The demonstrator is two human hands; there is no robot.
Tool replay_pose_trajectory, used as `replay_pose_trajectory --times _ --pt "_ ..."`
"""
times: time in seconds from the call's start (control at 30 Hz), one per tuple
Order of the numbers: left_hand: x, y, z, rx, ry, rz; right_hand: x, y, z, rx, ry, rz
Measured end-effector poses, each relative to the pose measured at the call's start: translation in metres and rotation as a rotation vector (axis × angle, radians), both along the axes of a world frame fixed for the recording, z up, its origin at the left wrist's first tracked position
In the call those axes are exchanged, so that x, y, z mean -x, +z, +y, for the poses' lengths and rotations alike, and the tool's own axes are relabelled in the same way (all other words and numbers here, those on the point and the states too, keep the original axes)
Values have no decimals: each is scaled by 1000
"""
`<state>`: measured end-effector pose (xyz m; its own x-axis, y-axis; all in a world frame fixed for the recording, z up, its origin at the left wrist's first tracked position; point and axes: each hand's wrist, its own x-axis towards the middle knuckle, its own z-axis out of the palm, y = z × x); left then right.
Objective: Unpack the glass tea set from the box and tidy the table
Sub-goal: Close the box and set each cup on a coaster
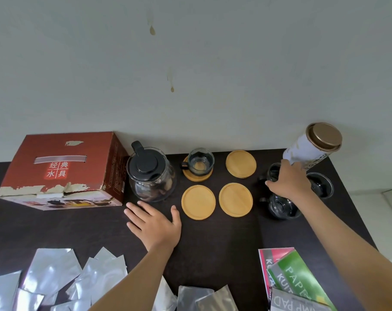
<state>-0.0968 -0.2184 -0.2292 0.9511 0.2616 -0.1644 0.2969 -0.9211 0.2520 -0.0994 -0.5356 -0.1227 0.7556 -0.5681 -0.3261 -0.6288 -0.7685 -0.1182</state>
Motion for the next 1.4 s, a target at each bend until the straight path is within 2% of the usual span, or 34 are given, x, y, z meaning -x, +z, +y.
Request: replay_pose_trajectory --times 0.27,0.57,0.83,1.0,1.23,1.4 --pt "-1 0 1 -14 0 -1 -27 3 18 -57 19 -255" --pt "-1 0 2 -7 5 -2 -65 -7 52 -111 49 -290" --pt "-1 -1 1 -3 2 -9 -66 -19 54 -128 45 -328" --pt "0 -1 1 -3 4 -5 -36 -23 67 -160 56 -451" --pt "-1 -4 1 -3 11 -2 48 -37 95 -149 42 -647" --pt "-1 -4 1 4 18 -8 97 -48 91 -98 -192 -906"
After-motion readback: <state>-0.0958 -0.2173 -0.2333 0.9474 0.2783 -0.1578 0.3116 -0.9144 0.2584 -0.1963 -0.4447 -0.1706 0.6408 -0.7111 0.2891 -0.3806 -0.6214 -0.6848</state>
